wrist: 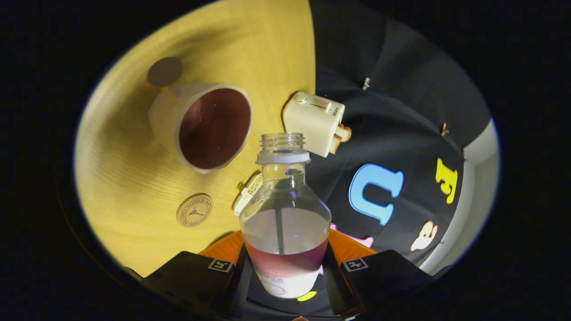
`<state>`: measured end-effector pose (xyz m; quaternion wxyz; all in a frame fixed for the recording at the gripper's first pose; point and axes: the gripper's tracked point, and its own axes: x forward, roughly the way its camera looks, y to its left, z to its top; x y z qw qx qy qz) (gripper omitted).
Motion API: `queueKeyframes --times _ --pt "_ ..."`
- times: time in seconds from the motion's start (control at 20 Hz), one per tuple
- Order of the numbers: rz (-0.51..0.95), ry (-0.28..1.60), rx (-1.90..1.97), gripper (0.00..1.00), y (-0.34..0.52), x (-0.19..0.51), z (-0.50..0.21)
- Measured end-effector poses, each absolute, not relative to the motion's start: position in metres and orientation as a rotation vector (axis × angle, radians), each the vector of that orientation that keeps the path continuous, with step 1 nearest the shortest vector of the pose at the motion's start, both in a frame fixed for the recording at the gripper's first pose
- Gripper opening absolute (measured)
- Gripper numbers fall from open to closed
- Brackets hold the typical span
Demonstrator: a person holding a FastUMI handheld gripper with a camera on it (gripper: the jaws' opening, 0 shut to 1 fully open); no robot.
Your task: Take the bottle from table, then pour the juice into the cup, finally place the bottle on the coaster
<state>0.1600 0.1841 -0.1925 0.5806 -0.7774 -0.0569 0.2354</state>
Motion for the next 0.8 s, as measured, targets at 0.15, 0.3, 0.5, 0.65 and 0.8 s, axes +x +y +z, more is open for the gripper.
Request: queueKeyframes --times 0.15,0.3,0.5,0.65,0.8 --pt "0.535 0.031 -1.541 0.74 0.165 0.157 -0.186" --pt "0.518 0.158 -1.228 0.74 0.155 0.158 -0.174" --pt "0.477 0.248 -0.775 0.74 0.139 0.177 -0.152" --pt "0.474 0.212 -0.513 0.74 0.131 0.193 -0.126" --pt "0.498 0.154 -0.199 0.74 0.131 0.208 -0.117"
